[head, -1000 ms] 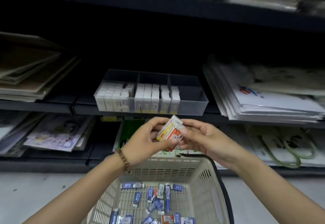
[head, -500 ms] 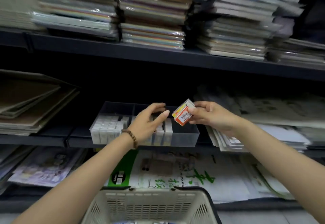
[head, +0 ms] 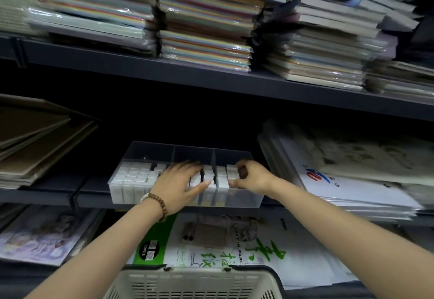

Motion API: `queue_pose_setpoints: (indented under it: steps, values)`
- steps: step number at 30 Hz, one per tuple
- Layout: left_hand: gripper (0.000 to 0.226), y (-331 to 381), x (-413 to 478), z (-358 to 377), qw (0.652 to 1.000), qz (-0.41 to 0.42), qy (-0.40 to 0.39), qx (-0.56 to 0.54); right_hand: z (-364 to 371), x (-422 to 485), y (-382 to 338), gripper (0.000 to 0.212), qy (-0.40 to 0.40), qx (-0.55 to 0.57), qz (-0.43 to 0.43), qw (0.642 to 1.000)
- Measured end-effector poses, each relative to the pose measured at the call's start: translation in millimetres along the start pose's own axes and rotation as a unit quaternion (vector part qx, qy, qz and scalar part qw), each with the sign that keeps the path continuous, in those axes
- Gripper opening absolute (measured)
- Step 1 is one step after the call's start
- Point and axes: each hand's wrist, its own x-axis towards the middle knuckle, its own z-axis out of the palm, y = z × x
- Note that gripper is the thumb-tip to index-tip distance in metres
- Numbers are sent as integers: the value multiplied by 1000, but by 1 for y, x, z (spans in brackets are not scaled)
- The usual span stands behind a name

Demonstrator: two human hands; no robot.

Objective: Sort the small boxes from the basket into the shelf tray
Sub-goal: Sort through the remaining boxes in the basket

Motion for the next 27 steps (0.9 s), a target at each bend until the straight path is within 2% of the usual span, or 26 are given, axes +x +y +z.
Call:
queue_pose_setpoints:
  steps: [3, 9, 14, 18, 20, 23, 27]
  values:
    - [79, 1, 1, -1, 1000, -5, -3, -16, 2, -2, 4, 47, 3, 69, 13, 997]
    - [73, -1, 1, -1, 1000, -5, -15, -12, -6, 6, 7, 51, -27, 130, 67, 989]
    - [71, -2, 1, 1, 1000, 2, -11, 4, -10, 11, 11, 60, -76, 70, 72, 992]
    - [69, 2, -3, -3, 1000, 8, -16, 7, -9, 6, 9, 61, -74, 60, 65, 993]
    - [65, 6, -7, -11, 998, 5, -13, -53, -11, -3, 7, 56, -44, 117, 50, 991]
    - [64, 17, -24, -22, 985, 1, 8, -173, -16, -30, 9, 45, 13, 248, 9, 969]
    - [62, 25, -72, -15, 974, 20, 8, -224, -7, -79, 30, 20, 58, 343, -32, 937]
